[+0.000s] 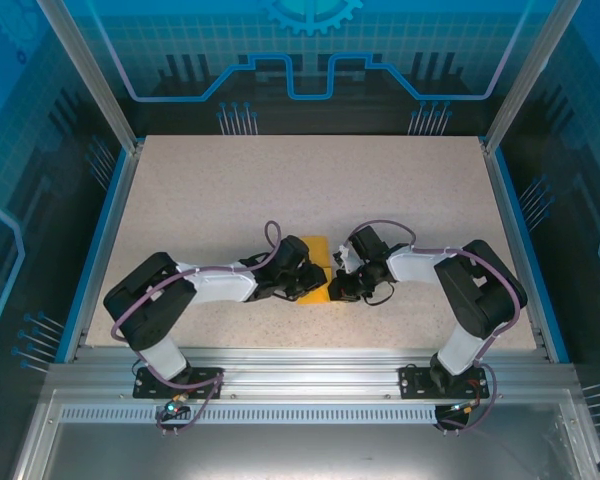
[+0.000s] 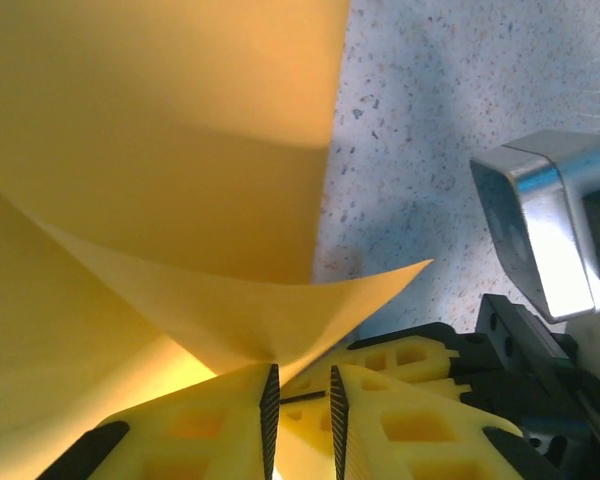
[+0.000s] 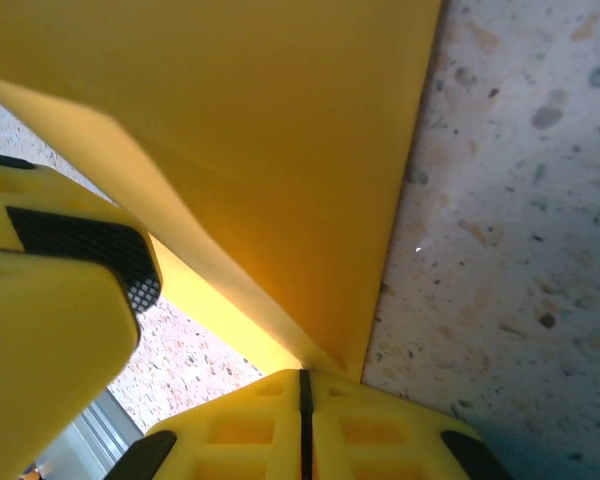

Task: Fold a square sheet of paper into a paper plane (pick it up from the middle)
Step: Fold the triangle a second time at the center of the table.

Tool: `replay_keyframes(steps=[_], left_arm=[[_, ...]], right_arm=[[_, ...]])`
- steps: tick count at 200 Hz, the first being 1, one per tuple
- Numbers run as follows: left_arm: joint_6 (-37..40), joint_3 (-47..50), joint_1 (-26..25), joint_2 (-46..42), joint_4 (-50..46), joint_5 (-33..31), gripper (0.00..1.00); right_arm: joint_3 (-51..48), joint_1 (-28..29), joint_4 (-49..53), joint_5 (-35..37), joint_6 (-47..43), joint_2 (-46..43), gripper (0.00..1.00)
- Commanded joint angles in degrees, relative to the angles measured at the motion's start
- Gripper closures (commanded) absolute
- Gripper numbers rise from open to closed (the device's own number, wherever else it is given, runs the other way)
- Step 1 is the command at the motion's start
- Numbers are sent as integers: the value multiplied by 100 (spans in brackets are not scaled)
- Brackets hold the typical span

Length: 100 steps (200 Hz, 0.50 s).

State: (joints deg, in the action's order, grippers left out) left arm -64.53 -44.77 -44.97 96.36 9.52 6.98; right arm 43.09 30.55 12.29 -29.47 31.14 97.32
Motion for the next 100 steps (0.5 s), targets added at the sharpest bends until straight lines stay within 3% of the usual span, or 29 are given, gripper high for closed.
replay_keyframes(steps=[1, 100], left_arm=[[-161, 38, -71, 93, 215, -13, 76], [-156, 70, 4, 752, 460, -234, 77]], right_arm=[[-154, -45, 106, 267, 68, 226, 92], [-151, -43, 242, 364, 16, 261, 92]])
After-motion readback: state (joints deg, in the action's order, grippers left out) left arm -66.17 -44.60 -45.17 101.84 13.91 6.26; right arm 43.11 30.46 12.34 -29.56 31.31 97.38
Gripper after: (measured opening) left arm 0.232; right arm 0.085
